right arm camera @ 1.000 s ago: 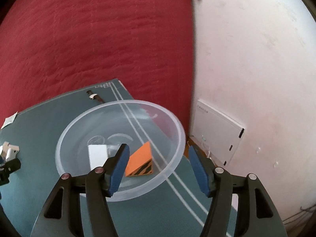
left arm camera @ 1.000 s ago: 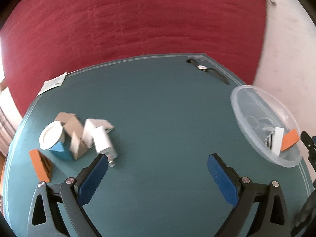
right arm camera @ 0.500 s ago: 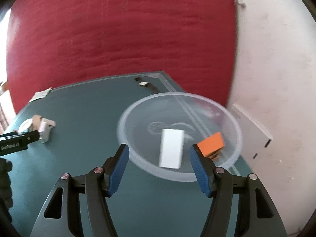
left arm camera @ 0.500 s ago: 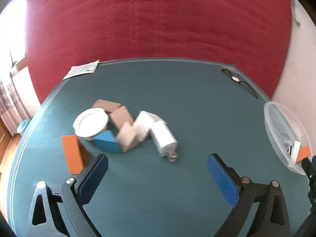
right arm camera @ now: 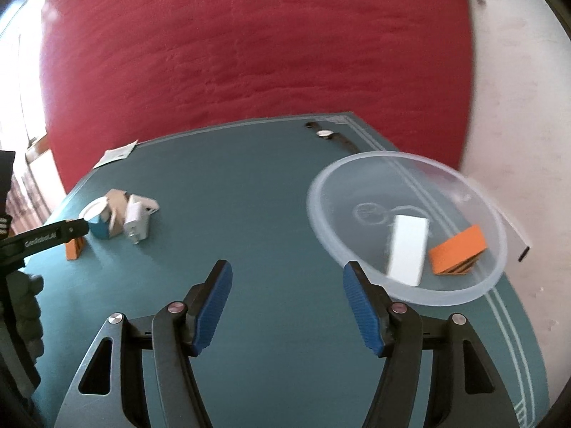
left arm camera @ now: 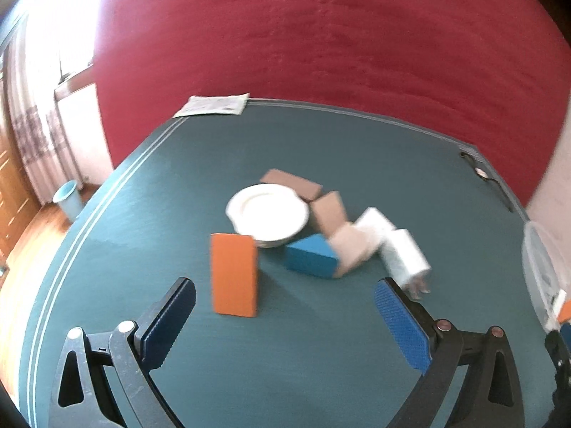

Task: Organize rigid objects
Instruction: 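Move both tools away from the bowl back toward the block pile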

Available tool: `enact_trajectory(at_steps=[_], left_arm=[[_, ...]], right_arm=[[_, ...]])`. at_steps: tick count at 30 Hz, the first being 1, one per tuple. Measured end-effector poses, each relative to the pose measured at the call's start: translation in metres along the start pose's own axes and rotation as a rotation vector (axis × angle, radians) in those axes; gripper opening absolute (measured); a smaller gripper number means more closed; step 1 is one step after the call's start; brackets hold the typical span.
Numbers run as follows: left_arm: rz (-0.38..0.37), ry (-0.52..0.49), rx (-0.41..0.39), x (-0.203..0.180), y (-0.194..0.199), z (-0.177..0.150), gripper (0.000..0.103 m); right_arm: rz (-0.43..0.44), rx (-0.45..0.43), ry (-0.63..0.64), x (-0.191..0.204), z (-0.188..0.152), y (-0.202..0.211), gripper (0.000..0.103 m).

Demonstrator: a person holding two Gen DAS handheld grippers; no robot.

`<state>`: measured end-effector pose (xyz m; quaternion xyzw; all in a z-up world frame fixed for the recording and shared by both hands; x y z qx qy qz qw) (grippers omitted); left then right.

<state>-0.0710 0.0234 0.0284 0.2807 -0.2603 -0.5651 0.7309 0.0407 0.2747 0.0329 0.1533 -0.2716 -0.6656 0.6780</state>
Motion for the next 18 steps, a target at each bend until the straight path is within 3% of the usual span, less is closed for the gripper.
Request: enact_trajectory(at_steps=[13, 18], left_arm=[[0.074, 0.063, 0.090, 0.032, -0.034, 0.003, 0.101], [0.073, 0.073, 0.114, 0.036, -0.044, 0.002, 0.078]], right_arm=[[0.082, 0.066, 0.035, 0.026, -0.008, -0.016, 0.066], [0.092, 0.091, 0.035, 0.028, -0.012, -0.021, 0.066]])
Point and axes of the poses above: each gripper's, at about its wrist camera, not at the fingertips, and y roughly against the way its jaws point, x to its left, z to its top, the point moved 2 cm from there along -y, roughly the way its jaws point, and after that the axes turned 10 degrees about z, right-handed, at the moved point
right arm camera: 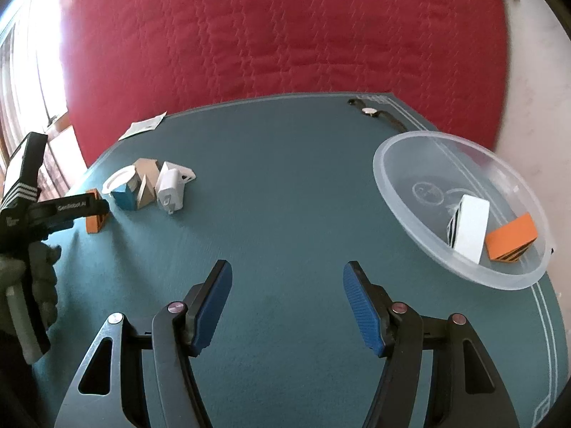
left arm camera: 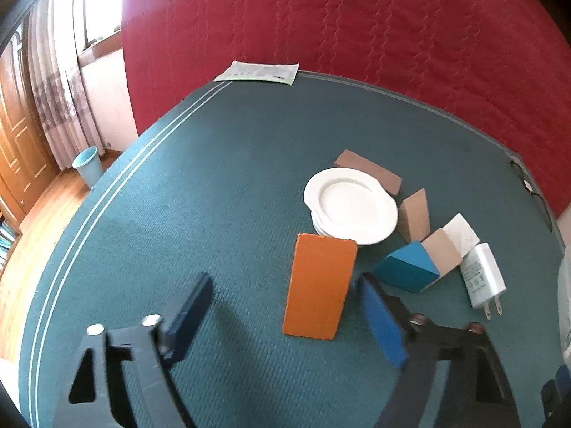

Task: Organize rigid objects
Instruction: 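Move both tools away from the bowl back toward the block pile, then grasp the orange rectangular block with left tool while right tool grasps white charger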

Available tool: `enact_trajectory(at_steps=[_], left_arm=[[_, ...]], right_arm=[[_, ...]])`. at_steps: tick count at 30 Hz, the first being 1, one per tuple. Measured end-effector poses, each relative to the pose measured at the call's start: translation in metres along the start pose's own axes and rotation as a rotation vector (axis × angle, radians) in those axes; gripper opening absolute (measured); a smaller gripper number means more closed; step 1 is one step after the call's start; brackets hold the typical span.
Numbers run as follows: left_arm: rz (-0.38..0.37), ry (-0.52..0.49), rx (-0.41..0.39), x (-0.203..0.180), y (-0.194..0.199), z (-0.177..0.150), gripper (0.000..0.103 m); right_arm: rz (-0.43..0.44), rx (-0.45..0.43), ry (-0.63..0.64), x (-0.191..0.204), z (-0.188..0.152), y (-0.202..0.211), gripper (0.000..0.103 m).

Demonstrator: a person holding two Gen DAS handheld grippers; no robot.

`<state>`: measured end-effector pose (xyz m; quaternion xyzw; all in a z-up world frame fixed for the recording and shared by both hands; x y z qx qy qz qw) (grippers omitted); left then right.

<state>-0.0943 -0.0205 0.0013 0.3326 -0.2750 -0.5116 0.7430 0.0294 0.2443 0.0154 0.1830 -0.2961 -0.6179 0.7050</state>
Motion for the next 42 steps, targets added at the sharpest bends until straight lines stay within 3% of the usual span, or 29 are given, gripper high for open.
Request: enact_trajectory(at_steps=[11, 18, 25, 30, 37, 42], left_arm=[[-0.051, -0.046, -0.043, -0.013, 0.006, -0.003, 0.033], [-0.064, -0.062, -0.076, -0.016, 0.013, -0.007, 0.031], [-0.079, -0.036, -0.074, -0.014, 0.013, -0.006, 0.031], [-0.076, -0.033, -0.067, -0.014, 0.014, -0.008, 0.031], [-0.078, -0.018, -0.053, -0.010, 0.011, -0.009, 0.031], [-0.083, -0.019, -0.055, -0.009, 0.010, -0.008, 0.031]], right_arm=[[0.008, 0.026, -0.002, 0.000, -0.003, -0.006, 0.066], [0.037, 0.070, -0.008, 0.004, -0.004, -0.014, 0.066], [0.142, 0.118, 0.002, 0.029, 0.014, -0.032, 0.066], [0.169, 0.116, 0.060, 0.055, 0.034, -0.059, 0.066], [0.250, 0.156, 0.025, 0.079, 0.051, -0.099, 0.065], [0.234, 0.146, 0.032, 0.088, 0.063, -0.118, 0.061]])
Point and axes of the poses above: each gripper's, at about its wrist camera, not at the fingertips, and y roughly against the way its jaws point, x to its left, z to its top, the point moved 2 cm from there along -y, roughly the way its jaws point, and after that the axes turned 10 degrees about z, right-handed, at the moved point
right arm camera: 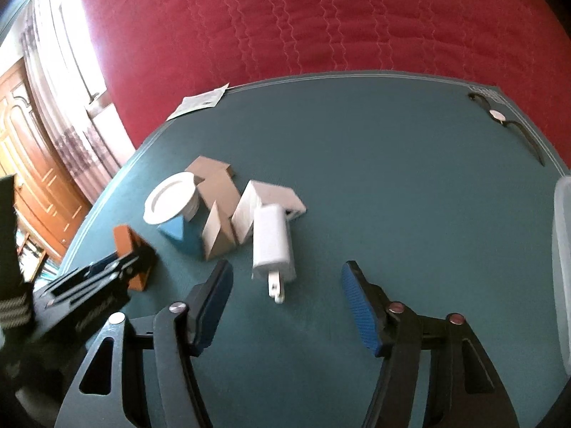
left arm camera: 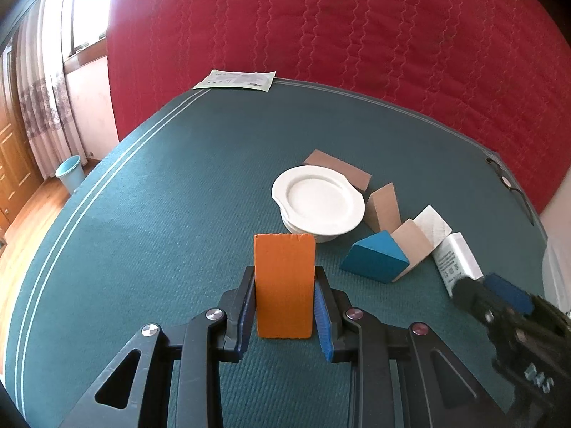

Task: Organize rigid objects
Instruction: 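Grasp the orange rectangular block with left tool while right tool grasps white charger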

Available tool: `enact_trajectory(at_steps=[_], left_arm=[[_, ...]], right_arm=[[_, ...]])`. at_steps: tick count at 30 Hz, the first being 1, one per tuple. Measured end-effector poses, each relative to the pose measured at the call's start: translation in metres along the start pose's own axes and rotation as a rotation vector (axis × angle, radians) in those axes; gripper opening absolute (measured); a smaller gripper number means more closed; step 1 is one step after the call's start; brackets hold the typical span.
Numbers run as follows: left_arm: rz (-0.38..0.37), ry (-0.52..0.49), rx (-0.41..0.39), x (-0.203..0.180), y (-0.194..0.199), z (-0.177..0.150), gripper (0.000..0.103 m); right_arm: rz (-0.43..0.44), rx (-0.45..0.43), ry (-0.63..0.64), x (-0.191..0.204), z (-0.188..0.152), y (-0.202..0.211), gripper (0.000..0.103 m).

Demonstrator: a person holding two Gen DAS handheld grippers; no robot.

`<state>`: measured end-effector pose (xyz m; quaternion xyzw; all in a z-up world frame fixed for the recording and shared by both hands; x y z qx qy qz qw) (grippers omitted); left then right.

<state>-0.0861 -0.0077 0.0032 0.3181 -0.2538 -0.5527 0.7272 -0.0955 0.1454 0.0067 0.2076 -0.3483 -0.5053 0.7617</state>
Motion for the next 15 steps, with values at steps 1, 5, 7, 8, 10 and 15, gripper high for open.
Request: enact_trajectory(at_steps=[1, 5, 7, 8, 10, 15], left_arm=[[0.000, 0.000, 0.000, 0.000, 0.000, 0.000, 0.031], [0.003, -0.003, -0.003, 0.000, -0.001, 0.000, 0.031], [0.003, -0.004, -0.004, 0.000, -0.001, 0.000, 0.031], [0.003, -0.004, -0.003, 0.000, -0.001, 0.000, 0.031], [0.005, -0.005, -0.005, 0.000, -0.001, 0.000, 0.031], [0.011, -0.009, -0.007, -0.001, -0.001, 0.000, 0.031]], right_arm=[[-0.002, 0.000, 0.004, 0.001, 0.003, -0.003, 0.060], [-0.023, -0.003, 0.044, 0.005, 0.009, -0.011, 0.051], [-0.032, 0.005, 0.063, 0.008, 0.010, -0.017, 0.044], [-0.035, 0.011, 0.071, 0.009, 0.010, -0.020, 0.039], [-0.041, 0.020, 0.085, 0.011, 0.008, -0.024, 0.031], [-0.051, 0.008, 0.106, 0.014, 0.007, -0.022, 0.023]])
Point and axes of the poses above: each gripper's, at about its wrist camera, not at the fingertips, and y roughly against the way its jaws point, x to its left, z to its top, the point moved 2 cm from there along -y, roughly the way its jaws point, and after that the axes turned 10 degrees about z, right-handed, at the moved point
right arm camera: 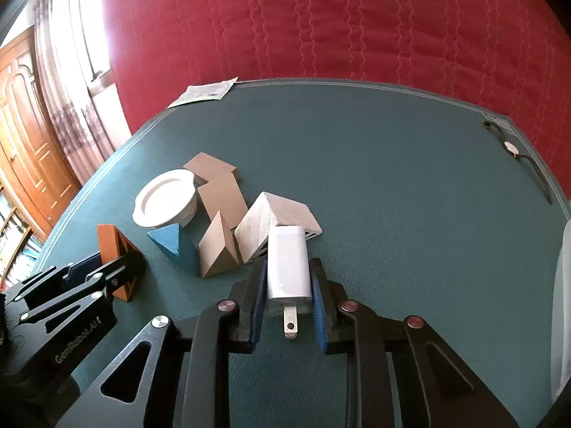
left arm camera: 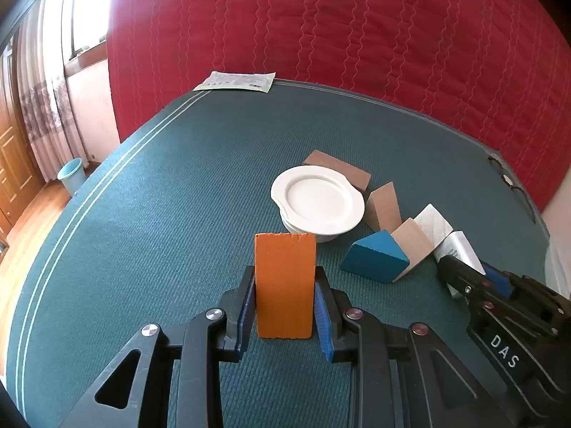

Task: Organize rigid objects
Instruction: 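Grasp the orange rectangular block with left tool while right tool grasps white charger, then carry the white charger into the clear bowl and open the right tool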

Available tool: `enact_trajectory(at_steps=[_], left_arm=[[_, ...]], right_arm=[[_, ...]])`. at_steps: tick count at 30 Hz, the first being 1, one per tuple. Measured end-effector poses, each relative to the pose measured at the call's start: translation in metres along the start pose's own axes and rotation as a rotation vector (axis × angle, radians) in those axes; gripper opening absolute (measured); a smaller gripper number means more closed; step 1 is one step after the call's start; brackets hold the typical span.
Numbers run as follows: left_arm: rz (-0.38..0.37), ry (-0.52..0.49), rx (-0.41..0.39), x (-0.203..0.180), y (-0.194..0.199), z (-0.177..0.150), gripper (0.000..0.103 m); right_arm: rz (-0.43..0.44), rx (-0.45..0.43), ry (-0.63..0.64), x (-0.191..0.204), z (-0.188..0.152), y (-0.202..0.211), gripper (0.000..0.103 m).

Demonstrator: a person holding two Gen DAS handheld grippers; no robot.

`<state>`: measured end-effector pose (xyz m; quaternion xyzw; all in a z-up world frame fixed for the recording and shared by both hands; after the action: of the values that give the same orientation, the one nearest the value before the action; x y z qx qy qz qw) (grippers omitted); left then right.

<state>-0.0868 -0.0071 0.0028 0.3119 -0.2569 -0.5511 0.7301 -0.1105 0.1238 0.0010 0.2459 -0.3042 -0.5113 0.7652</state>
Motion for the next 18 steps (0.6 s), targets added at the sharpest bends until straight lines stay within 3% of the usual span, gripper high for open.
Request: enact_trajectory(at_steps=[18], left_arm=[[-0.013, 0.007, -0.001, 0.001, 0.000, -0.002, 0.031]], right_arm=[[0.018, -0.074, -0.067, -0.008, -0.014, 0.041, 0.023]])
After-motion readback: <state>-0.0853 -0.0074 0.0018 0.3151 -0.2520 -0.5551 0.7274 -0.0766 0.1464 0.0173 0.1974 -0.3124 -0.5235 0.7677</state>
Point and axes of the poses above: each gripper's, at about its wrist camera, not at the fingertips, and y roughly against the way its jaws point, x to its left, z to its top, the point moved 2 cm from there along -y, roughly the way its jaws point, and after that the axes turned 10 degrees about z, right-handed, at the moved point
